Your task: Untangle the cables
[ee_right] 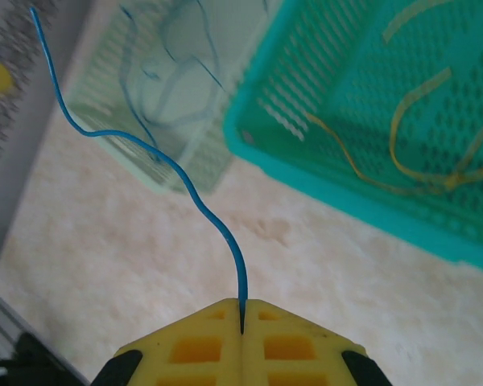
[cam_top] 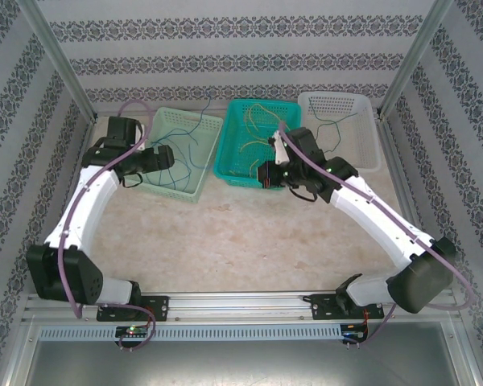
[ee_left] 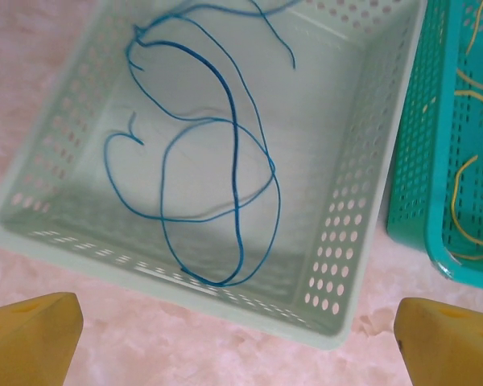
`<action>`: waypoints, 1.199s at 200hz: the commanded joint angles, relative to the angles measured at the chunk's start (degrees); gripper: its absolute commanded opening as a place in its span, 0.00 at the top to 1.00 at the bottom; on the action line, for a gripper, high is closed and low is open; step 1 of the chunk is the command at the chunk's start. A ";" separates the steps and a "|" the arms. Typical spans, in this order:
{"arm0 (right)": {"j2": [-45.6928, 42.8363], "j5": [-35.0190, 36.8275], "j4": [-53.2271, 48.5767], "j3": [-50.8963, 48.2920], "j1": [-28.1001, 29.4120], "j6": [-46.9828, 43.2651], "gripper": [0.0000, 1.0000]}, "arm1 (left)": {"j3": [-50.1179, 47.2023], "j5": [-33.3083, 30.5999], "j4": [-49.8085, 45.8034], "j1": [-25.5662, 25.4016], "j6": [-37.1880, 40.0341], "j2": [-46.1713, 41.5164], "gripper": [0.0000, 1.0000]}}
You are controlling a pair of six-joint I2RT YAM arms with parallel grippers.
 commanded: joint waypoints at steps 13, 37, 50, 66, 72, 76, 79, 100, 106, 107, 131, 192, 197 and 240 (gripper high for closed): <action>9.63 -1.60 4.95 8.46 0.33 3.89 1.00 | -2.72 -2.25 4.32 0.81 -2.67 -4.38 0.00; 17.18 -3.76 12.32 10.54 0.68 12.58 1.00 | -4.21 -2.37 4.03 0.91 -3.13 -5.28 0.00; 21.07 -3.87 15.10 11.94 1.01 17.25 1.00 | -4.95 -2.00 4.29 0.90 -3.37 -5.75 0.00; 24.89 -4.57 21.25 11.98 1.34 24.13 1.00 | -5.72 -2.00 4.60 1.03 -3.83 -6.11 0.00; 26.30 -5.13 23.97 11.86 1.45 26.54 1.00 | -6.03 -2.00 4.85 1.07 -3.99 -6.30 0.00; 27.21 -5.46 25.68 12.05 1.61 27.82 1.00 | -6.26 -1.93 4.93 1.16 -4.21 -6.39 0.00; 27.82 -5.44 26.61 12.28 1.72 28.97 1.00 | -6.42 -1.88 5.08 1.16 -4.28 -6.43 0.00; 32.49 -6.06 32.26 14.45 2.73 34.80 1.00 | -7.41 -1.09 5.45 1.50 -4.67 -7.09 0.00; 33.72 -6.40 33.77 14.98 3.01 36.56 1.00 | -7.79 -0.99 5.52 1.43 -4.69 -7.22 0.00; 33.89 -6.45 33.96 15.05 3.03 36.91 1.00 | -7.82 -0.95 5.52 1.43 -4.73 -7.23 0.00; 37.22 -4.63 37.05 15.54 3.58 43.40 1.00 | -8.61 -0.73 5.28 1.64 -4.46 -7.52 0.00; 43.38 -1.34 36.31 21.15 5.86 49.88 0.97 | -9.44 0.16 5.17 2.00 -4.26 -7.60 0.00; 43.65 -1.04 36.29 21.41 6.10 50.41 0.97 | -9.36 0.17 5.10 2.04 -4.31 -7.65 0.00; 45.30 0.69 37.50 21.35 7.37 54.27 0.93 | -9.63 0.24 4.67 2.04 -4.35 -8.17 0.00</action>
